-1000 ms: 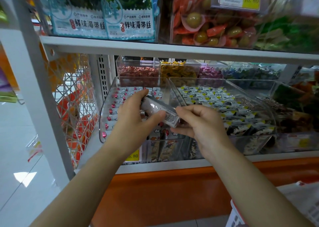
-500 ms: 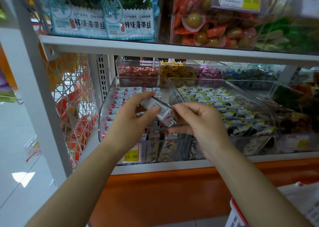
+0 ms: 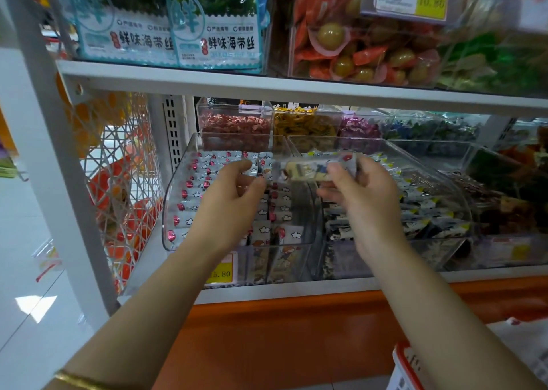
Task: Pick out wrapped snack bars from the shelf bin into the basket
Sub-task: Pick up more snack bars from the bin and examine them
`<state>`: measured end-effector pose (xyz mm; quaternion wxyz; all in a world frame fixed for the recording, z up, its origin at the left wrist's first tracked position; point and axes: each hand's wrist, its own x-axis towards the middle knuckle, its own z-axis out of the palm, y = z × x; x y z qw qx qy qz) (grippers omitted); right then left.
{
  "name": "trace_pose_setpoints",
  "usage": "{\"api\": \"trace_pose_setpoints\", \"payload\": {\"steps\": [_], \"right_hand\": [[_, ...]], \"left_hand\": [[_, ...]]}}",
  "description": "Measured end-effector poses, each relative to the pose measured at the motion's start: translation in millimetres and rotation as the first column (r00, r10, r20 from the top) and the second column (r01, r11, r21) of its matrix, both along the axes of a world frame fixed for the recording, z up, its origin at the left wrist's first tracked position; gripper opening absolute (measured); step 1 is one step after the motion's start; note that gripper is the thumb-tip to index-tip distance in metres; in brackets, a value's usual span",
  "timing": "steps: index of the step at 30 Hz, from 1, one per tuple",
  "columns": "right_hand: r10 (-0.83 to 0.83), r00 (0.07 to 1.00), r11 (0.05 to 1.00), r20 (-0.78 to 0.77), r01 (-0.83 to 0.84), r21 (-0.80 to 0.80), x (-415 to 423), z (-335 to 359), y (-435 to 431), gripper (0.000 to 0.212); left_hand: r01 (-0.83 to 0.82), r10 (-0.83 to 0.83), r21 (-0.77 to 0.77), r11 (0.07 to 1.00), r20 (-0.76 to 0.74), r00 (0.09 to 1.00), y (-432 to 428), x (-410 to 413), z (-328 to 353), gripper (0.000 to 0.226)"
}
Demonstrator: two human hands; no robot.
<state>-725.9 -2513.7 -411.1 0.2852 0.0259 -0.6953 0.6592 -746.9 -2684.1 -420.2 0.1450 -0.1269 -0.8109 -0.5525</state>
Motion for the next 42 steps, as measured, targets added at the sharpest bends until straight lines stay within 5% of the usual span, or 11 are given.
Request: {"api": "trace_pose_setpoints", "payload": {"steps": [3,7,14,17,31,38,42], "right_hand": [[-0.077,0.997,0.992,-0.001,0.077,-0.104,-21.0,8.5,10.8,0.019],[-0.082,0.997,0.997,-0.015,0.081,-0.018,-54.0,18.0,13.9,0.018],[-0.127,0.992,0.953,0.019,0.117,0.279,-104.6,23.0,9.2,0.018],[-0.118,0.993,0.919,-0.02,0.117,0.375,-116.1,23.6,6.5,0.021],[-0.17,0.979,0.608,-0.116,0.197,0.769,-158.0,26.2,-8.9,0.023],[-0.056,0.996,0.349,0.074,-0.05,0.936,-169.2,18.7,-18.3,0.028],[-0.085,0.978,0.159,0.193,-0.178,0.971,-177.3,20.1,-25.2,0.016]], "left_hand": [[-0.057,0.046,-0.301,0.952,-0.041,0.998,4.4,-27.7,1.3,0.039],[-0.026,0.046,-0.692,0.721,0.011,0.999,19.6,-76.3,0.7,0.029],[0.119,-0.078,-0.916,0.382,0.096,0.992,39.0,-144.9,-5.2,0.057],[0.115,-0.061,-0.954,0.276,0.102,0.993,41.9,-154.0,-11.0,0.051],[0.155,-0.078,-0.935,0.318,0.137,0.987,30.3,-140.3,-6.8,0.05],[0.165,-0.175,-0.898,0.409,0.1,0.979,18.5,-118.2,-13.4,0.056],[0.041,-0.17,-0.883,0.467,-0.044,0.984,9.5,-111.9,-15.8,0.051]]}}
